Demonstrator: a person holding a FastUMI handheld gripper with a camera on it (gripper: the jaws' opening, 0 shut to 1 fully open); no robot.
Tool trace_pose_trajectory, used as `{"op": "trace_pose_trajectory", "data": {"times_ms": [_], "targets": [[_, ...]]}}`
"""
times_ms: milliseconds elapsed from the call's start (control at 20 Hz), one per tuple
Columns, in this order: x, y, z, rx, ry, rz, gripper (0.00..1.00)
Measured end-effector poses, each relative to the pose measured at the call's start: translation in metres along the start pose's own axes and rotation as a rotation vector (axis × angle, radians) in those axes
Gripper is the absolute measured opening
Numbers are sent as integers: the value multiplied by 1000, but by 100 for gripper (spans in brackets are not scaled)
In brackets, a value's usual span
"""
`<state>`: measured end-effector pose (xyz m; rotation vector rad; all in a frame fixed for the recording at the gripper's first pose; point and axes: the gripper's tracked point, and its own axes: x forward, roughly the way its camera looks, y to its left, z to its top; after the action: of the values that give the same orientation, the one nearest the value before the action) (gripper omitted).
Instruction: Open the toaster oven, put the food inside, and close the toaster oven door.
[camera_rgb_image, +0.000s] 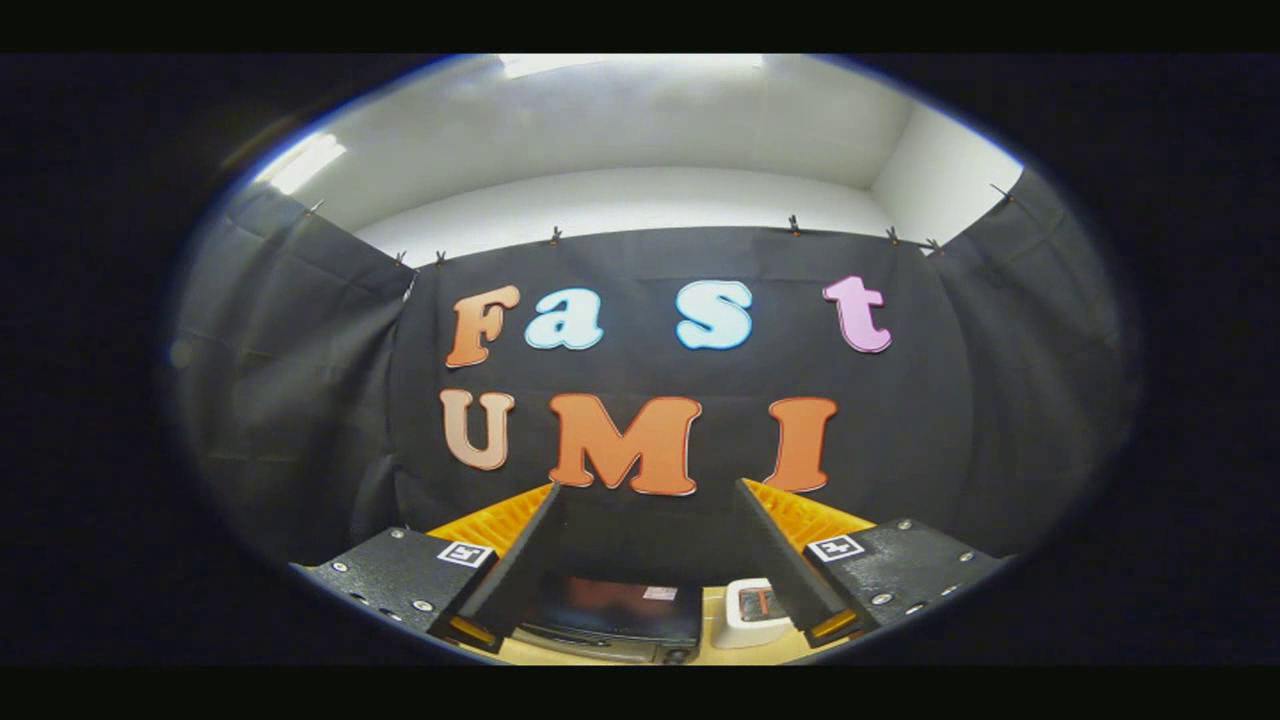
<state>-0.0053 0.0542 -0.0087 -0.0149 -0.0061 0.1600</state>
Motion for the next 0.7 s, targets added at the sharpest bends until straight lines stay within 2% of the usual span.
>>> {"op": "trace_pose_trajectory", "data": {"times_ms": [700], "targets": [[7, -5, -2, 7, 14, -17, 99]]}}
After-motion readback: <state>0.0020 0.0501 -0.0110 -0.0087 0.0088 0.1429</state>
